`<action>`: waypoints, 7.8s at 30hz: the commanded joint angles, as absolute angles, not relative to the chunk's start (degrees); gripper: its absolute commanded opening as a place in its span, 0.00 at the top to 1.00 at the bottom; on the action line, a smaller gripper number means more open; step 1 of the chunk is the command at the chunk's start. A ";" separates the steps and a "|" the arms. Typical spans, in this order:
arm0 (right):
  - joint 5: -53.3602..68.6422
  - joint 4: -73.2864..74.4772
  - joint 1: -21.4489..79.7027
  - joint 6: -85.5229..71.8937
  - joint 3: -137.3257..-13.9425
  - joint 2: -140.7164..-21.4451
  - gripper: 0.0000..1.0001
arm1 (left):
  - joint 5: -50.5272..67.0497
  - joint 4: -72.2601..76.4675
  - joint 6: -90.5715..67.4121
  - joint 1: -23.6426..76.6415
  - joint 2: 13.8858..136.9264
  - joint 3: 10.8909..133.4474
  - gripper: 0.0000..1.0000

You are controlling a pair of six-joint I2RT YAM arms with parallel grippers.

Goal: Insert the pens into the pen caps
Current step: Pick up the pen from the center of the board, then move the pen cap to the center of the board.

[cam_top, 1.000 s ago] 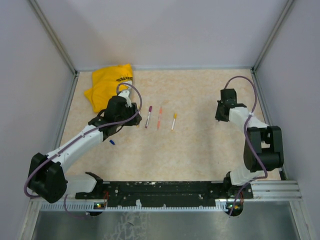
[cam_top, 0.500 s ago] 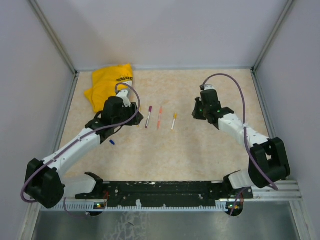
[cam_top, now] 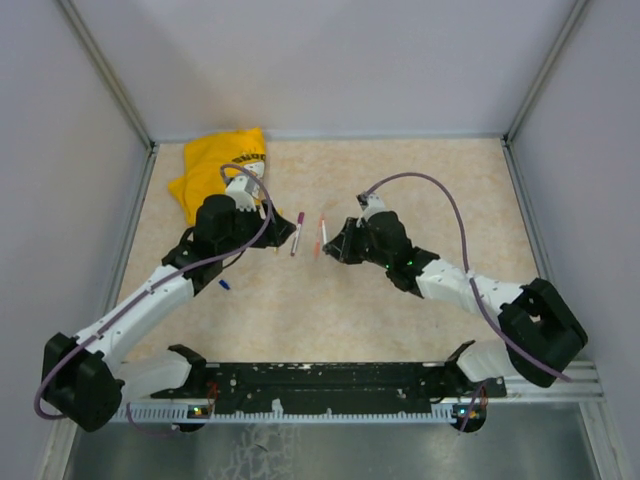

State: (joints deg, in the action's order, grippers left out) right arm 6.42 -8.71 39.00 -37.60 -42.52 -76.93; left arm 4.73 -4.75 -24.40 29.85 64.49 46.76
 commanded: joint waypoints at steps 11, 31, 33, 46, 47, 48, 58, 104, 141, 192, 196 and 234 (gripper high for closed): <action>9.53 -51.67 45.79 -51.28 -36.35 -82.51 0.99 | 9.87 3.18 -34.51 29.71 60.02 44.84 0.21; 13.39 -56.99 46.24 -50.60 -38.67 -84.64 1.00 | 14.32 4.36 -33.71 29.72 62.57 46.10 0.50; 13.23 -56.94 46.23 -50.32 -38.67 -84.69 1.00 | 14.87 4.62 -33.76 29.77 62.74 46.03 0.52; 12.38 -58.46 46.23 -50.23 -38.51 -84.90 0.99 | 18.03 7.11 -33.84 29.71 63.40 45.59 0.62; 12.29 -58.59 46.29 -50.19 -38.45 -84.90 0.99 | 18.24 7.11 -33.83 29.71 63.45 45.56 0.62; 12.16 -58.76 46.28 -50.18 -38.37 -84.83 0.99 | 18.34 7.10 -33.91 29.71 63.46 45.48 0.62; 9.75 -59.37 46.23 -49.26 -37.21 -83.48 0.99 | 19.43 7.20 -33.34 29.77 63.95 44.91 0.62; 9.34 -56.40 46.23 -45.77 -33.23 -80.04 0.66 | 16.63 2.72 -29.01 29.71 67.30 48.40 1.00; -6.06 -21.29 70.56 -7.43 -66.36 -109.01 0.56 | 2.89 -14.83 -20.09 16.31 57.93 63.54 1.00; -14.24 2.53 70.35 -8.69 -103.07 -138.24 0.78 | -8.35 -17.25 -15.42 16.29 55.13 73.78 1.00; -15.61 1.80 70.32 -8.33 -101.00 -135.98 0.87 | -8.22 -17.08 -15.40 16.29 55.12 73.61 1.00; -28.70 6.13 45.48 -28.51 -38.49 -69.91 0.94 | 12.52 -10.59 -18.21 20.26 61.67 60.53 1.00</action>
State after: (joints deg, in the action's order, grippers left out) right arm -30.04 3.53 50.63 -22.61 -40.93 -74.39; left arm 10.63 -13.63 -16.53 17.19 60.66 62.41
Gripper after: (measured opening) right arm 0.159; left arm 0.134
